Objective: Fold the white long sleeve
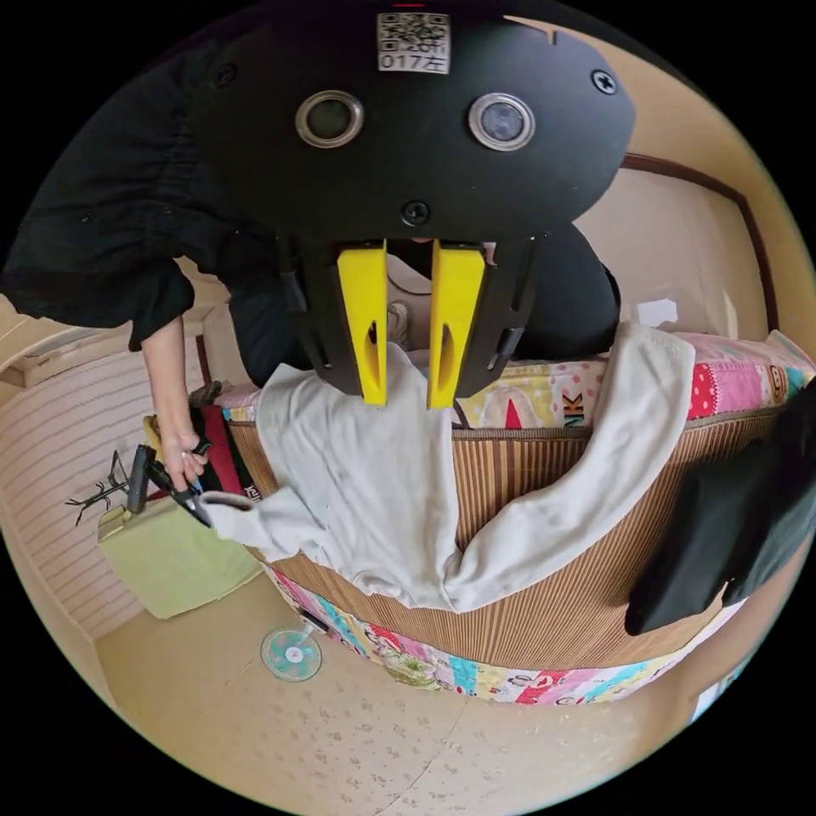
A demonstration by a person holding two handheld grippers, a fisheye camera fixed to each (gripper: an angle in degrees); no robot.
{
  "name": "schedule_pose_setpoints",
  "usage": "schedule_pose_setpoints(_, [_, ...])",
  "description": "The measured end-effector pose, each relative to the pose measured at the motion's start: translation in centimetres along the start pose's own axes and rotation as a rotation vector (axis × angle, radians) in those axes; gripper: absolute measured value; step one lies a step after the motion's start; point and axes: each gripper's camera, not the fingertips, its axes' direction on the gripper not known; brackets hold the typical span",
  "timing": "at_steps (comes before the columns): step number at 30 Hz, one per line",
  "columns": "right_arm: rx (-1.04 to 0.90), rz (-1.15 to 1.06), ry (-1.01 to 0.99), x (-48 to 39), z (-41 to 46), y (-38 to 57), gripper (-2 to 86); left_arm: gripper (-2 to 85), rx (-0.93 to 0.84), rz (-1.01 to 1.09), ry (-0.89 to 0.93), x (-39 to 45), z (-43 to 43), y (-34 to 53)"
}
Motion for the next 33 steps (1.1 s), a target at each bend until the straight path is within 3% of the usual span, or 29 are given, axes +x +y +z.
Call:
schedule_pose_setpoints(2, [0.081,0.210,0.272,6.6,-4.2,3.1,2.7,8.0,0.047,-0.026,-0.044,-1.0,-0.2,-0.2])
schedule_pose_setpoints(6, [-0.054,0.125,0.406,6.7,-3.7,7.3,2.0,8.3,0.066,0.009,-0.053,-0.4,0.6,-2.6])
schedule_pose_setpoints(9, [-0.151,-0.108,0.285,1.1,0.4,9.7,1.7,7.6,0.037,0.024,-0.064,0.2,3.3,-6.3])
schedule_pose_setpoints(11, [-0.307,-0.245,0.090,-3.6,5.4,10.8,1.2,3.5,-0.019,0.026,-0.182,0.3,6.7,-9.5])
schedule_pose_setpoints(13, [-0.399,-0.307,0.056,-6.3,8.8,12.0,0.8,1.1,-0.139,0.053,-0.343,-0.3,9.9,-10.6])
schedule_pose_setpoints(15, [-0.512,-0.344,0.081,-8.2,11.9,13.7,0.6,0.3,-0.099,0.086,-0.360,-0.8,9.0,-9.9])
schedule_pose_setpoints(18, [-0.433,-0.327,0.133,-9.8,10.6,15.7,0.5,-0.2,-0.063,0.095,-0.384,-3.2,5.5,-7.4])
schedule_pose_setpoints(21, [-0.427,-0.342,-0.017,-10.5,8.7,17.5,0.4,-0.3,-0.011,0.045,-0.368,-7.5,1.6,-4.4])
schedule_pose_setpoints(25, [-0.395,-0.451,-0.059,-11.0,7.3,19.3,0.4,0.3,-0.019,-0.179,-0.117,-16.4,-4.9,-3.5])
schedule_pose_setpoints(28, [-0.420,-0.405,-0.102,-10.1,7.1,18.9,0.4,2.2,0.154,-0.427,0.107,-23.5,-11.6,-0.2])
schedule_pose_setpoints(30, [-0.422,-0.348,-0.146,-9.1,7.0,18.7,0.4,9.2,0.233,-0.605,0.229,-27.6,-14.5,3.0])
schedule_pose_setpoints(33, [-0.407,-0.312,-0.199,-7.9,6.6,19.0,0.4,14.8,0.360,-0.904,0.571,-33.7,-16.1,8.9])
